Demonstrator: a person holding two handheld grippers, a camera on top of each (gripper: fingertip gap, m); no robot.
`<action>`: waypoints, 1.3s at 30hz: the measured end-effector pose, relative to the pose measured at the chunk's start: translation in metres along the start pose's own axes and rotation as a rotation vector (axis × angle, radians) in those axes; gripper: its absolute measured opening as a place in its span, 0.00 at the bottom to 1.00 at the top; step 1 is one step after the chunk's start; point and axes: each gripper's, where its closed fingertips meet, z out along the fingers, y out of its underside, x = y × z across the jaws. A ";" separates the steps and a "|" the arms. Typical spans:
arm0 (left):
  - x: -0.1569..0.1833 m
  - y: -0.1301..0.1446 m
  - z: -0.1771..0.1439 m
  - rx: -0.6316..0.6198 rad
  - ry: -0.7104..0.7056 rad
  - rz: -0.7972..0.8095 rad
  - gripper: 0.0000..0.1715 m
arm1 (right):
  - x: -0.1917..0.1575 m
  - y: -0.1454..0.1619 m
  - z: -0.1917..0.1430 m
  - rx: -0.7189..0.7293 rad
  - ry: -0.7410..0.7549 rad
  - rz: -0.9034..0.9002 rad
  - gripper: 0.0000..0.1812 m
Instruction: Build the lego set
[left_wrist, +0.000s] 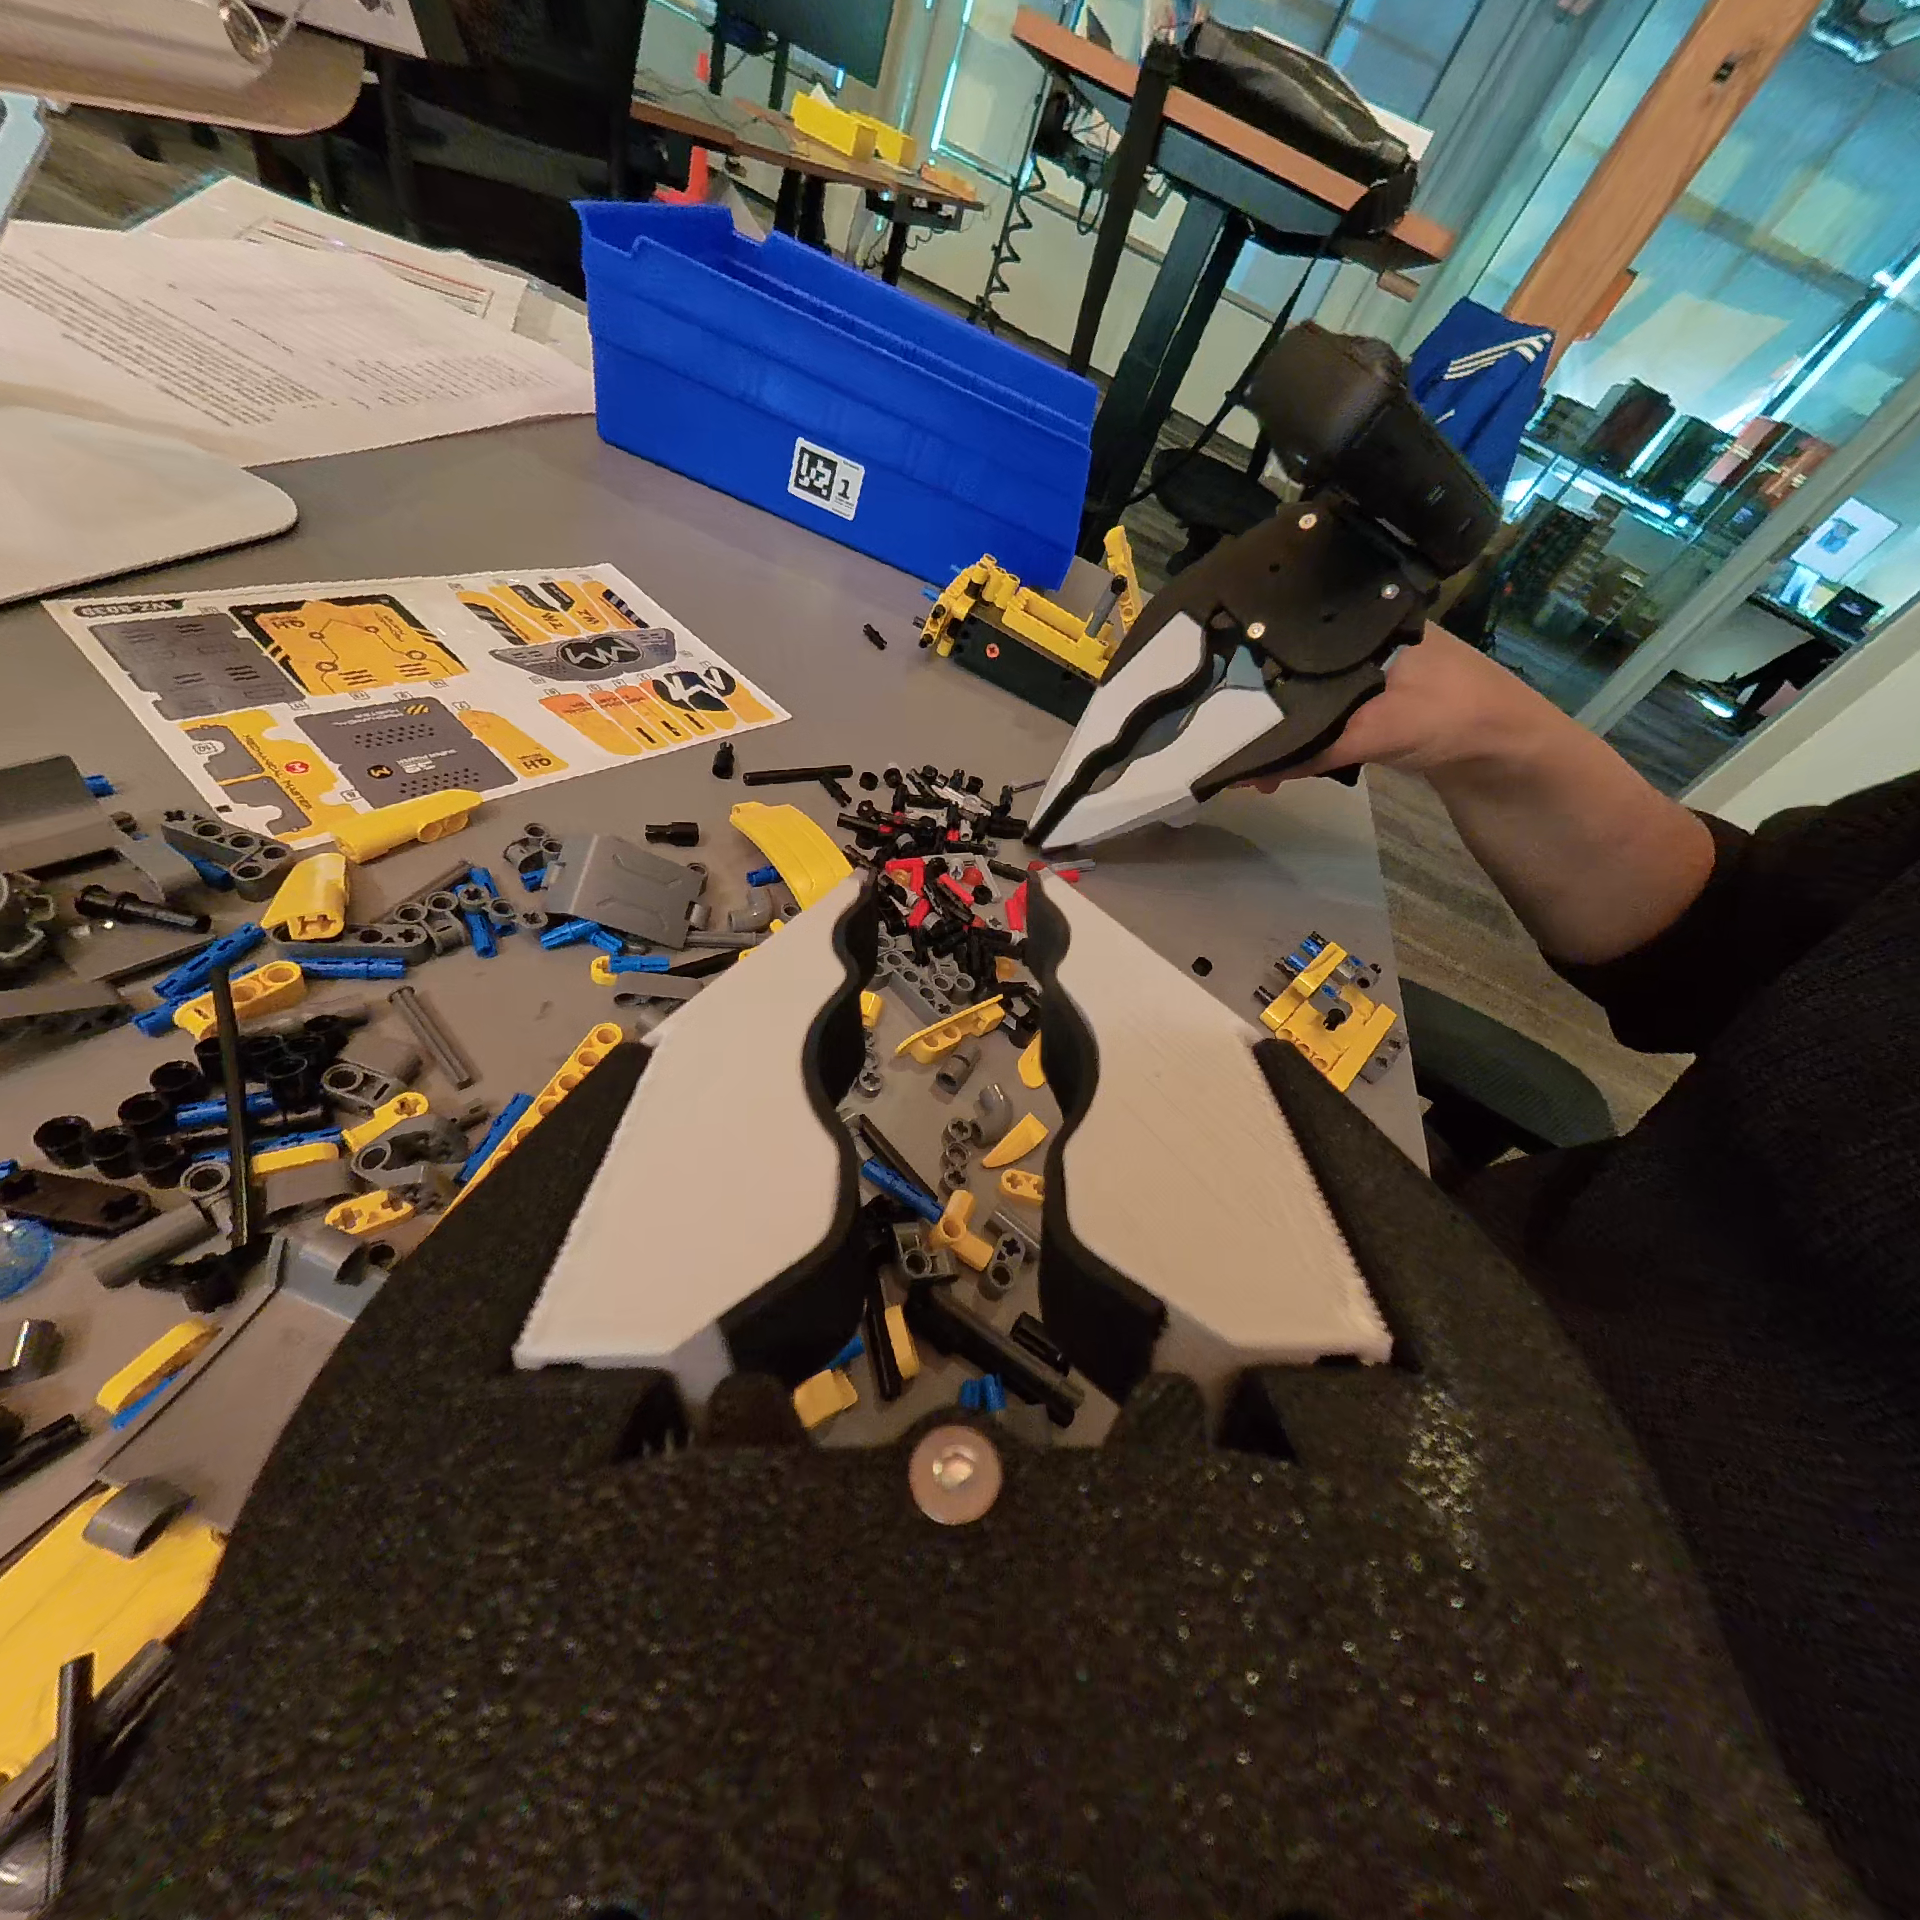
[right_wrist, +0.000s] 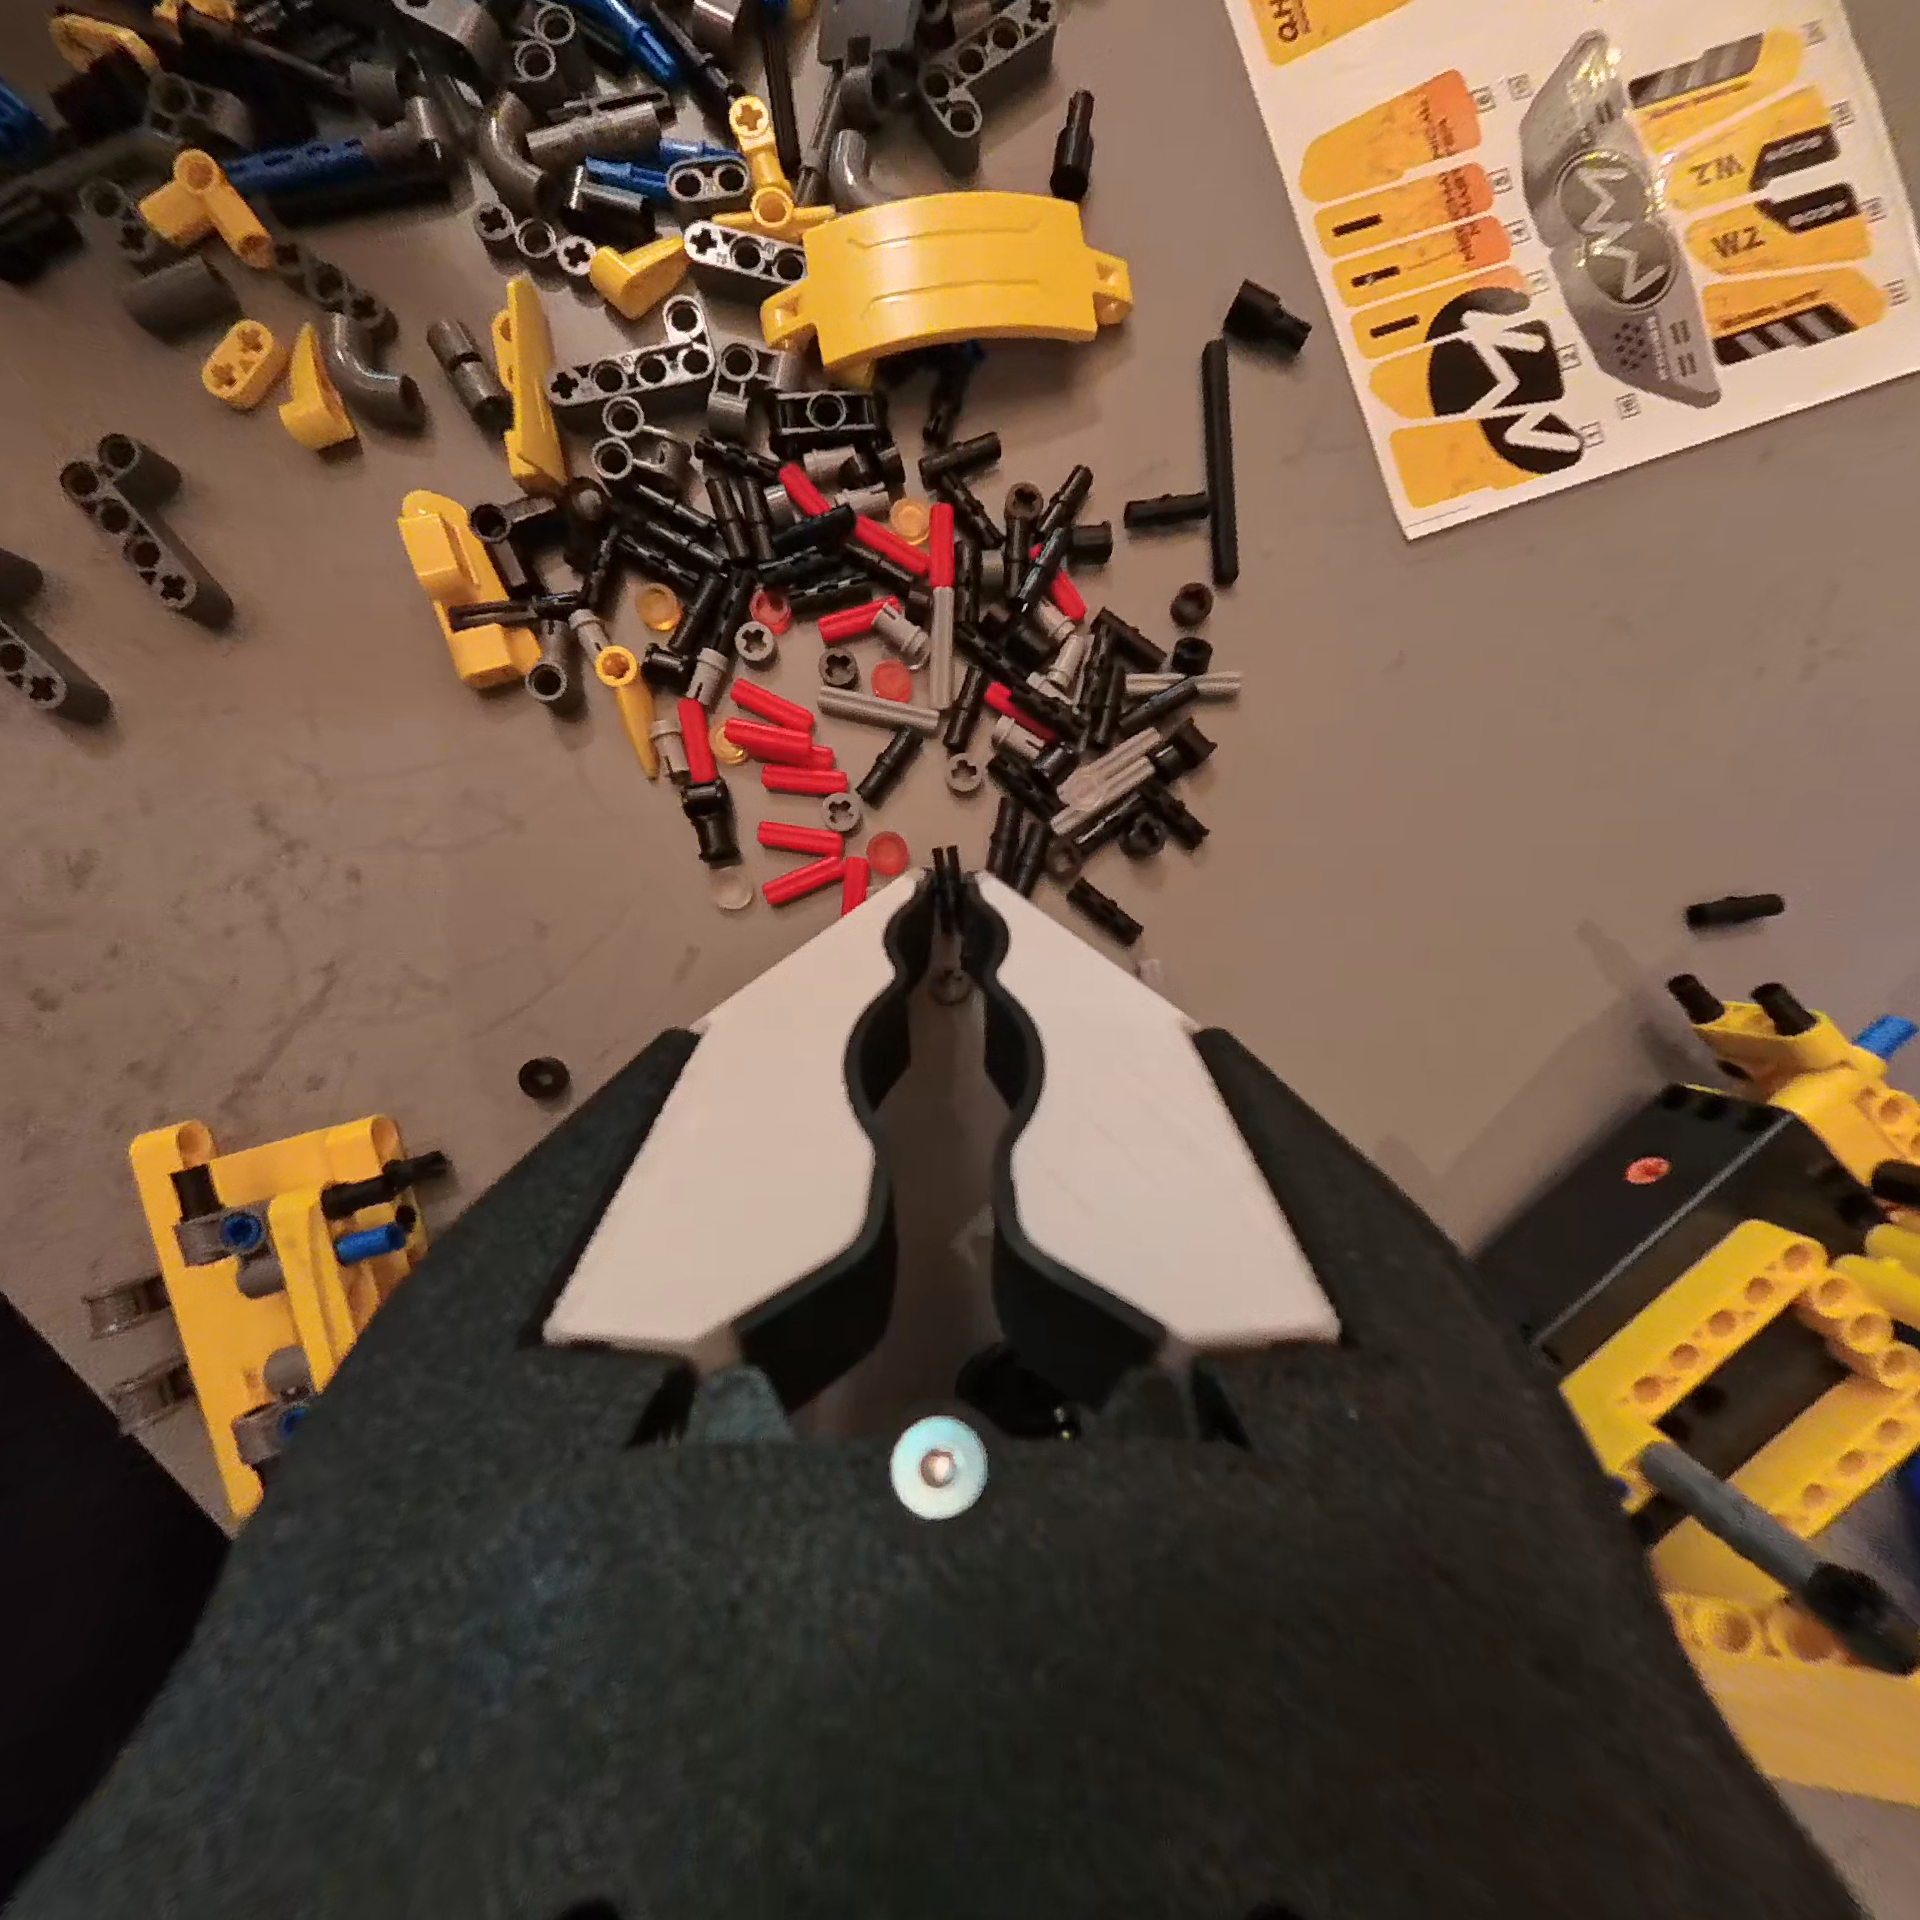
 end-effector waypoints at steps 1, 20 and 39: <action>0.000 0.000 0.000 0.002 0.002 -0.001 0.16 | 0.000 -0.002 -0.002 0.010 0.004 -0.004 0.03; 0.059 0.013 0.015 -0.078 0.298 0.006 0.16 | -0.080 -0.109 -0.067 0.670 0.129 -0.495 0.03; 0.069 0.000 0.005 -0.008 0.367 0.006 0.02 | -0.116 -0.134 -0.058 0.699 0.295 -0.748 0.03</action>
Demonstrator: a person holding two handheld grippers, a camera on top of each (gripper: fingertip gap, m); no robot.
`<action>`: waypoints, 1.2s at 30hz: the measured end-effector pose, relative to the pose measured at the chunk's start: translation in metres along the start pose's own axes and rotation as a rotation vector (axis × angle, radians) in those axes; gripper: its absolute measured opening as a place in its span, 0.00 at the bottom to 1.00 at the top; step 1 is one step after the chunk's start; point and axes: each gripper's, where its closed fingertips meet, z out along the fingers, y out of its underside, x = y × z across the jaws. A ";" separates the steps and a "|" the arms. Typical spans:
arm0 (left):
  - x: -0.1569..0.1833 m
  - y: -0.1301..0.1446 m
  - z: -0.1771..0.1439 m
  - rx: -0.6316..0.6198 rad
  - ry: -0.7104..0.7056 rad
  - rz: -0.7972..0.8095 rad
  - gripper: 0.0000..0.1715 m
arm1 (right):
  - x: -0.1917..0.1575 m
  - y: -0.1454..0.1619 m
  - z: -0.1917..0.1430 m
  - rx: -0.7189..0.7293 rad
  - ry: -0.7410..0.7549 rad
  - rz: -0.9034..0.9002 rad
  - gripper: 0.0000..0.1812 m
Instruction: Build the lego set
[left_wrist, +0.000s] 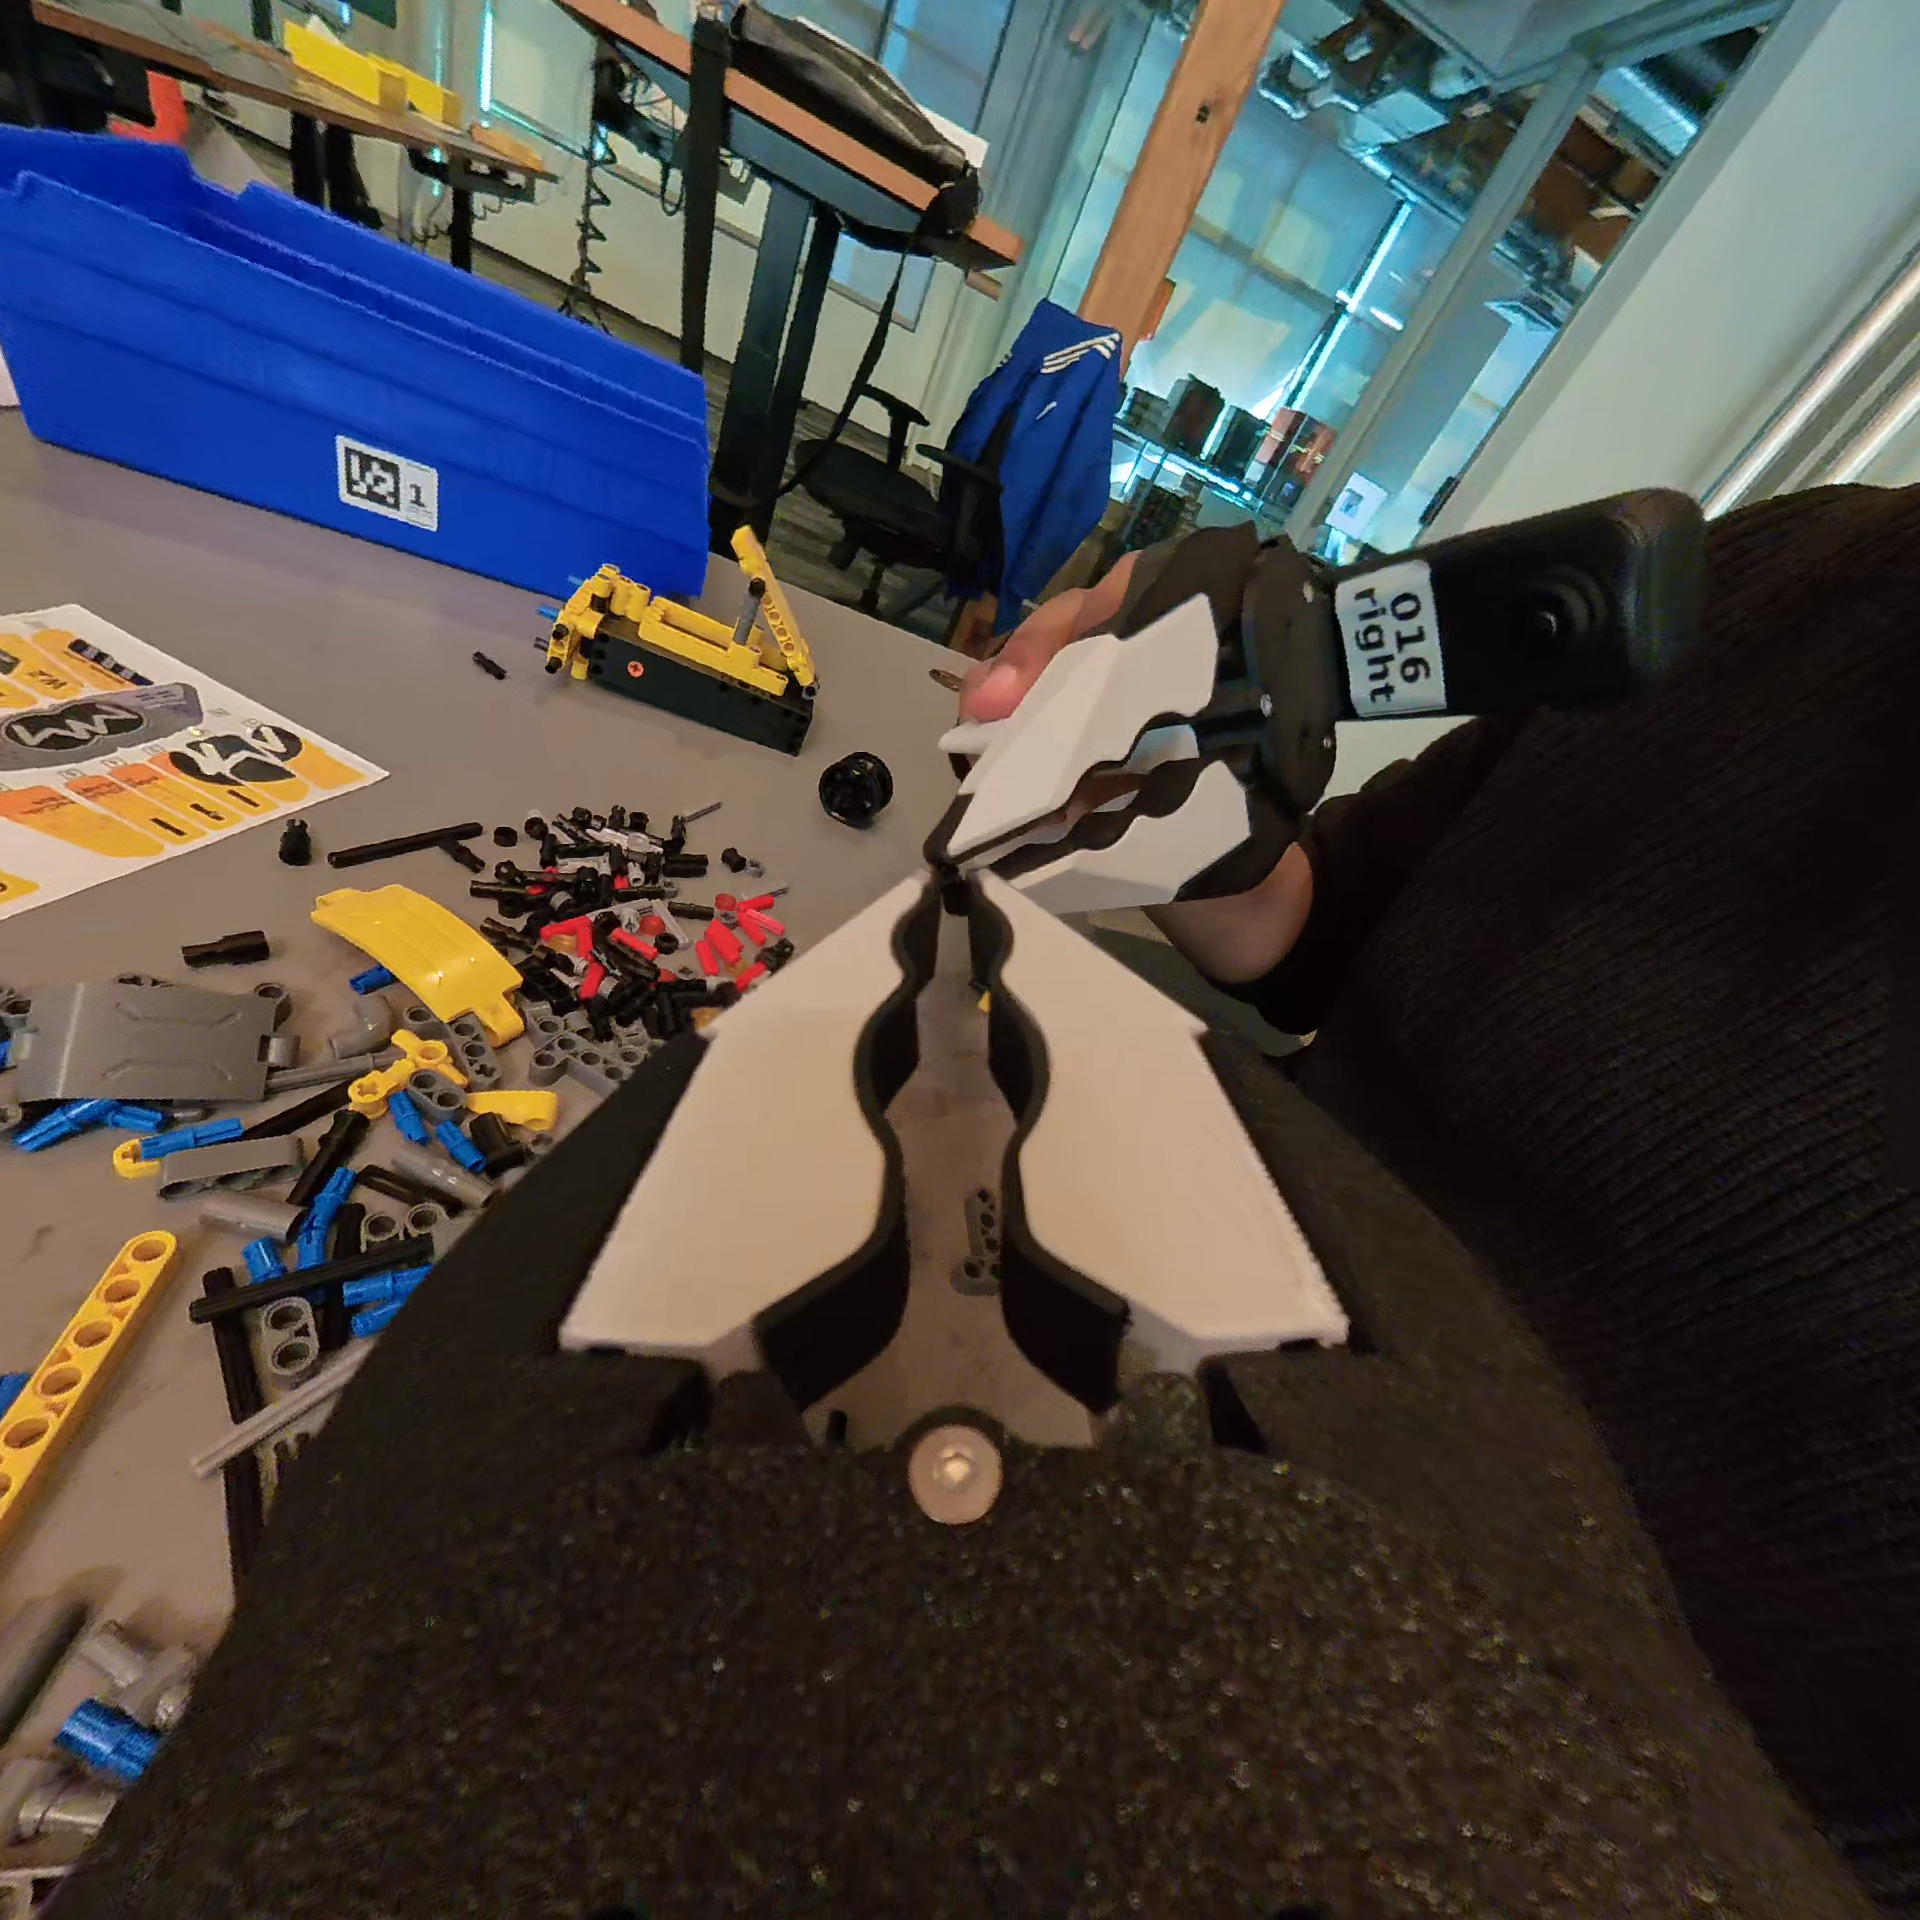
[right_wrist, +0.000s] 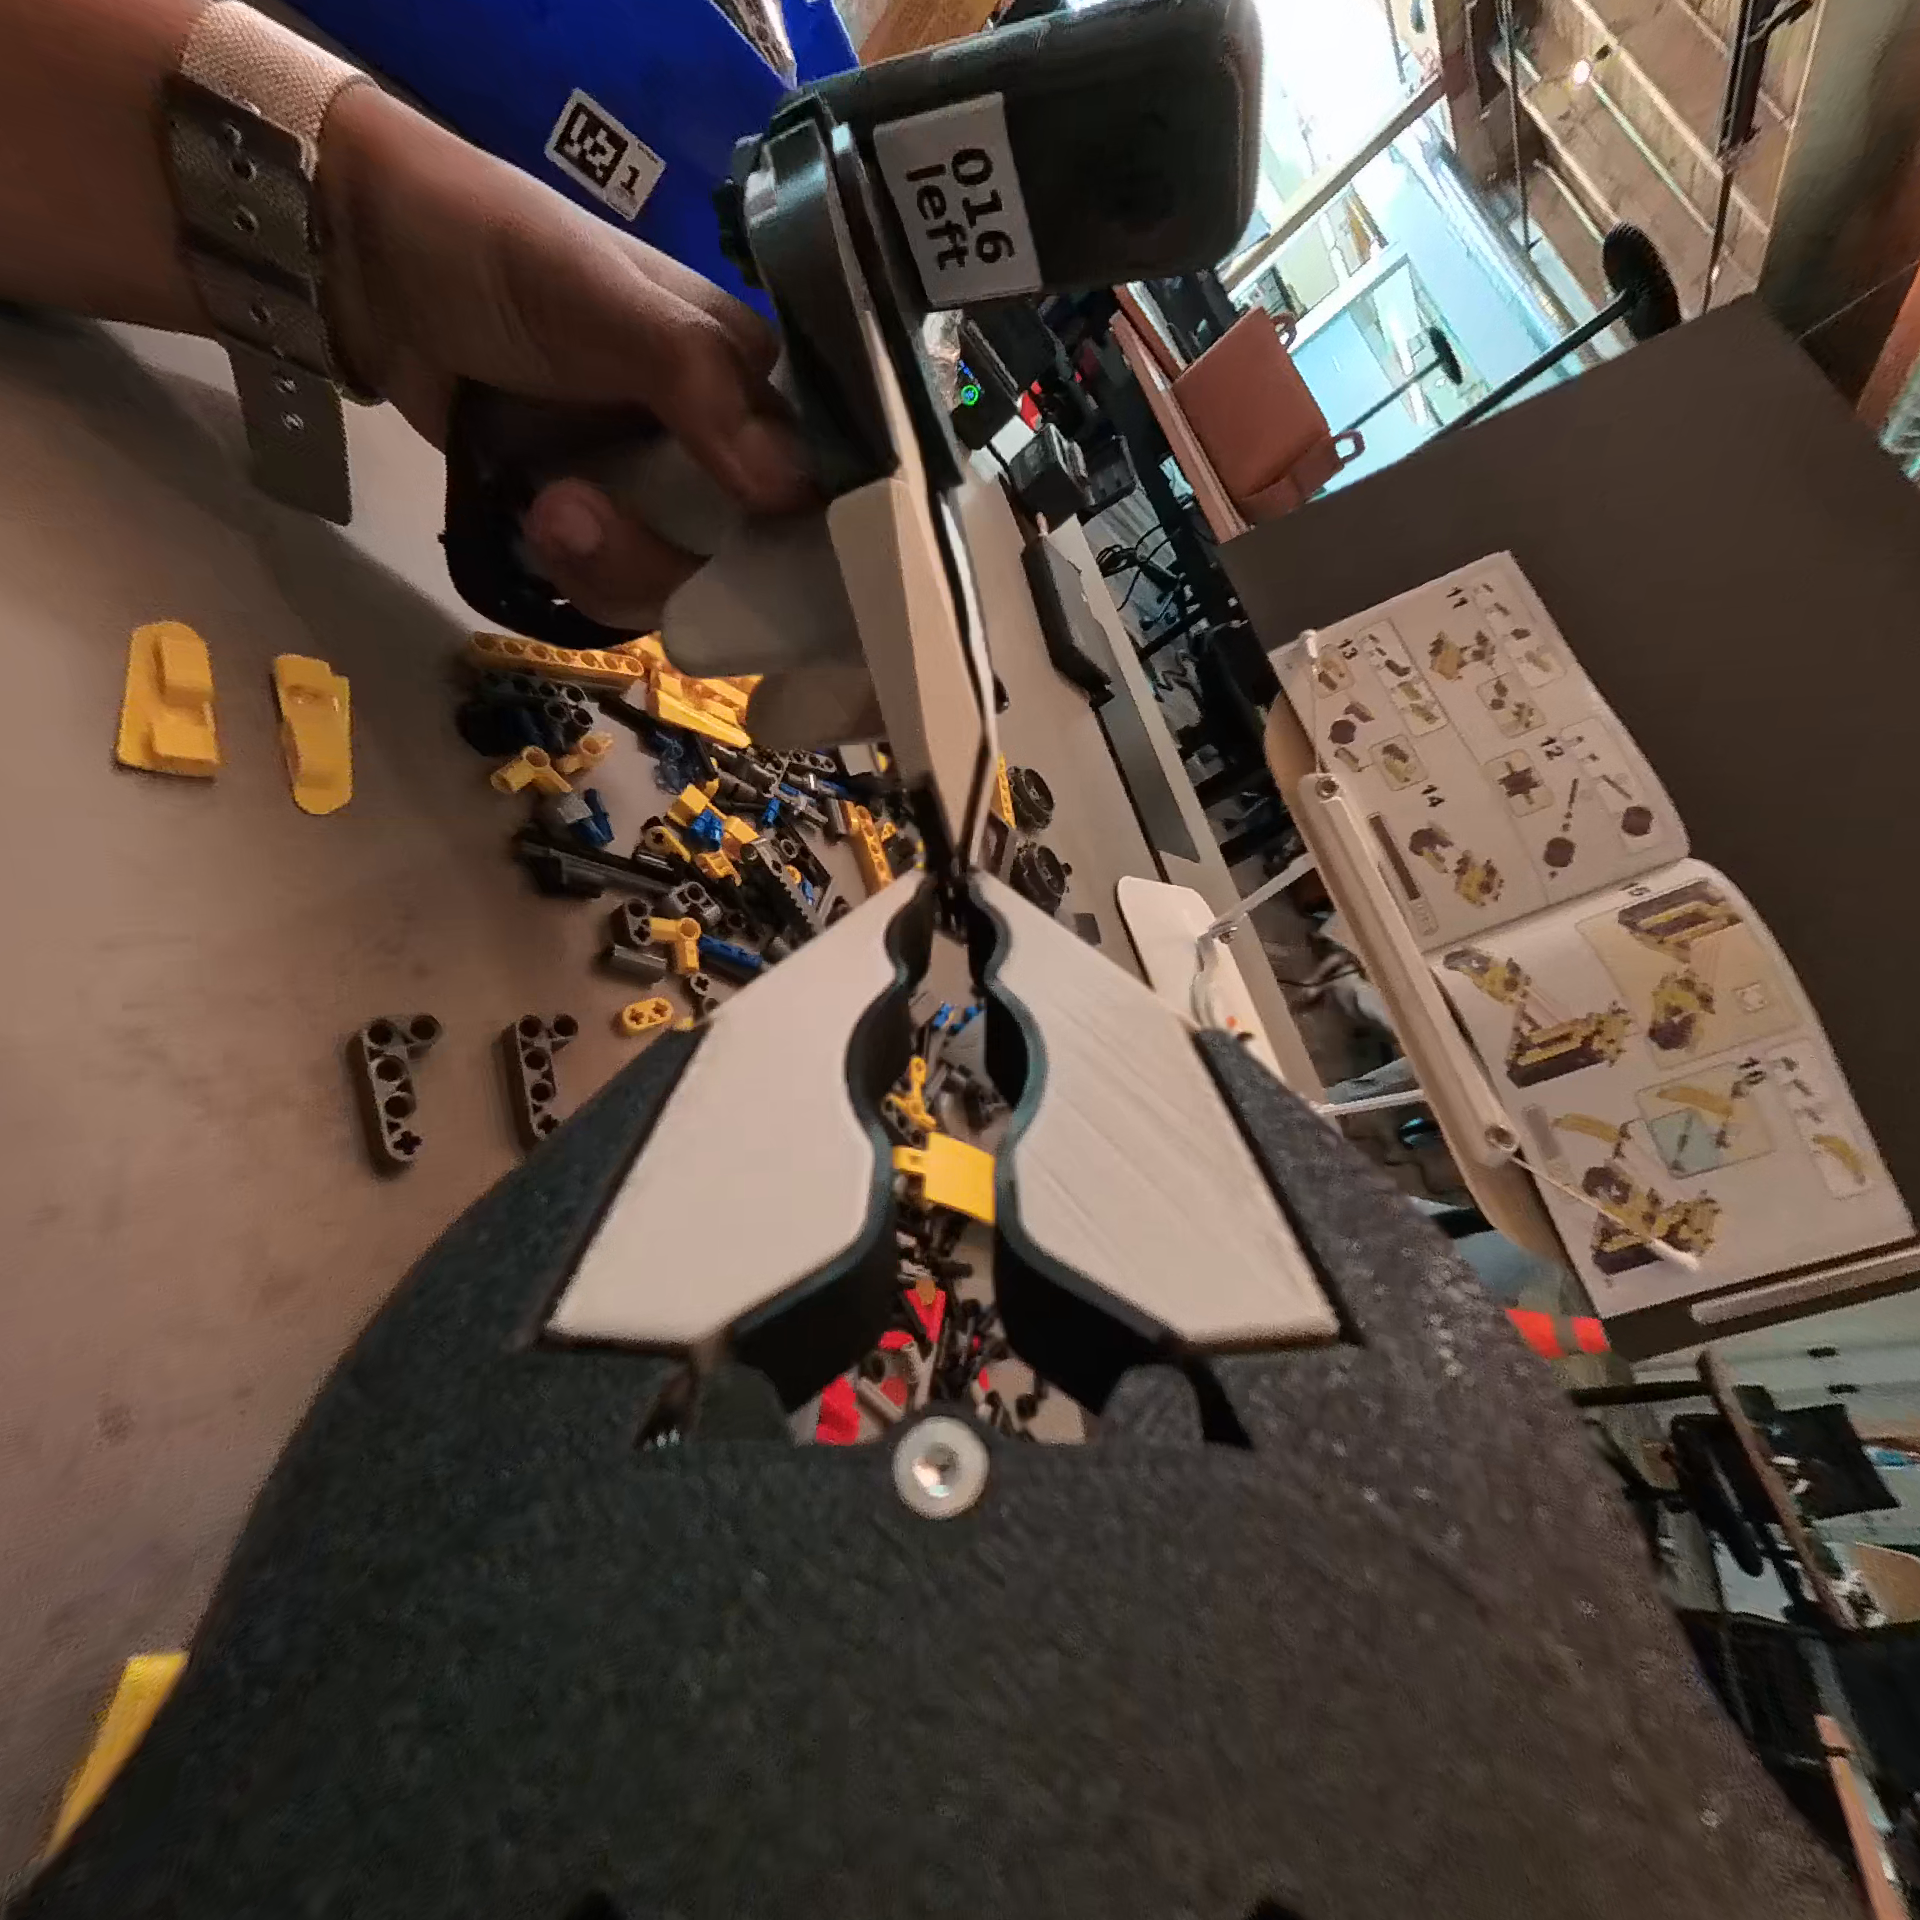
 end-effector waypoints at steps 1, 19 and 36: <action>0.001 -0.001 -0.001 0.005 0.007 -0.002 0.02 | 0.001 -0.001 0.000 0.003 0.007 -0.012 0.03; 0.016 0.005 0.004 -0.019 0.124 -0.062 0.03 | -0.006 -0.010 -0.013 0.032 0.008 -0.072 0.03; 0.025 0.006 0.007 -0.026 0.171 -0.067 0.05 | -0.012 -0.014 -0.020 0.035 0.004 -0.085 0.03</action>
